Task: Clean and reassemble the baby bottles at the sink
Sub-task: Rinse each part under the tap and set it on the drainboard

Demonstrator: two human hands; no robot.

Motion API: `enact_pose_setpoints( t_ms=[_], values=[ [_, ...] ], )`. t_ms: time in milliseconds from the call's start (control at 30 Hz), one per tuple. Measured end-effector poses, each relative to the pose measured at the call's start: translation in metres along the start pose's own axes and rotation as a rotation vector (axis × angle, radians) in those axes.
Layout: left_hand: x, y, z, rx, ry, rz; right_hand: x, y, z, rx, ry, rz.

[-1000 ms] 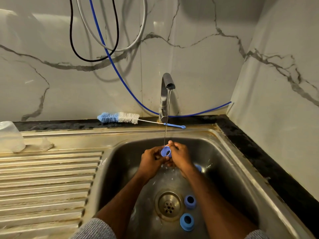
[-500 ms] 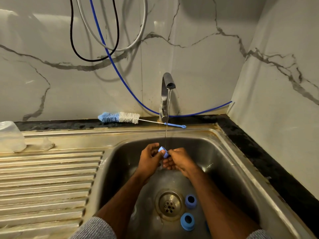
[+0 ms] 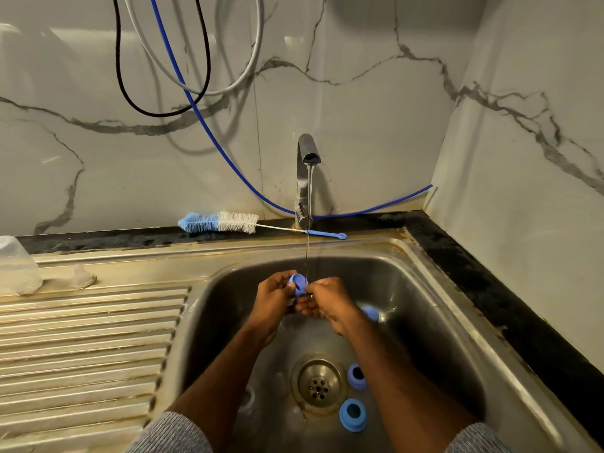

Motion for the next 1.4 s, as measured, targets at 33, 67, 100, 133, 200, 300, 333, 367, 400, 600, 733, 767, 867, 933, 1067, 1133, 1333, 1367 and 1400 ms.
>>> enact_pose_setpoints(
  t_ms=[33, 67, 100, 133, 200, 300, 333, 367, 400, 600, 733, 767, 867, 933, 1067, 1133, 1333, 1367, 1400],
  values=[
    [0.001, 0.002, 0.0, 0.023, 0.011, -0.047, 0.001, -0.004, -0.001, -0.035, -0.004, 0.019],
    [0.001, 0.005, 0.001, 0.045, 0.026, -0.11, 0.002, -0.009, -0.003, -0.079, -0.01, 0.047],
    [0.002, 0.006, 0.002, 0.06, 0.041, -0.174, 0.003, -0.015, -0.004, -0.123, -0.021, 0.07],
    [0.002, 0.007, 0.003, 0.066, 0.051, -0.228, 0.004, -0.02, -0.005, -0.163, -0.038, 0.087],
    [0.004, 0.007, 0.003, 0.068, 0.057, -0.299, 0.008, -0.027, -0.008, -0.23, -0.093, 0.124],
    [0.01, 0.008, 0.003, 0.09, -0.003, -0.34, 0.017, -0.031, -0.007, -0.305, -0.191, 0.234],
    [0.012, 0.009, 0.004, 0.107, -0.025, -0.349, 0.021, -0.031, -0.005, -0.322, -0.222, 0.274],
    [0.013, 0.01, 0.004, 0.13, -0.041, -0.363, 0.024, -0.031, -0.003, -0.336, -0.251, 0.319],
    [0.014, 0.012, 0.005, 0.154, -0.052, -0.38, 0.027, -0.032, 0.0, -0.346, -0.272, 0.363],
    [0.013, 0.011, 0.009, 0.162, -0.073, -0.429, 0.027, -0.027, 0.004, -0.232, -0.166, 0.339],
    [0.008, 0.001, 0.009, 0.101, -0.05, -0.523, 0.02, -0.02, 0.001, -0.084, -0.099, 0.218],
    [0.005, 0.0, 0.01, 0.094, -0.029, -0.566, 0.02, -0.02, 0.001, -0.082, -0.108, 0.25],
    [-0.006, -0.004, 0.014, 0.054, 0.073, -0.759, 0.019, -0.019, 0.001, -0.105, -0.165, 0.405],
    [-0.017, -0.01, 0.019, -0.007, 0.12, -0.811, 0.018, -0.017, 0.003, -0.086, -0.183, 0.47],
    [-0.047, -0.037, 0.032, -0.149, 0.167, -0.78, 0.032, -0.008, 0.012, -0.141, -0.338, 0.624],
    [-0.064, -0.053, 0.045, -0.18, 0.215, -0.795, 0.036, 0.006, 0.02, -0.101, -0.401, 0.669],
    [-0.099, -0.125, 0.085, -0.222, 0.242, -0.814, 0.041, 0.049, 0.04, 0.015, -0.543, 0.833],
    [-0.102, -0.139, 0.091, -0.243, 0.226, -0.816, 0.042, 0.054, 0.043, 0.016, -0.56, 0.849],
    [-0.105, -0.156, 0.098, -0.268, 0.22, -0.828, 0.044, 0.064, 0.047, 0.016, -0.59, 0.862]
  ],
)
Point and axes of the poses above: each hand's wrist, its own z-axis away from the middle knuckle, its own y-axis out of the palm, x = y × z, the point moved 6 cm from there along -z, towards the middle knuckle, and after that the axes turned 1 degree about x, right-handed, at the moved point
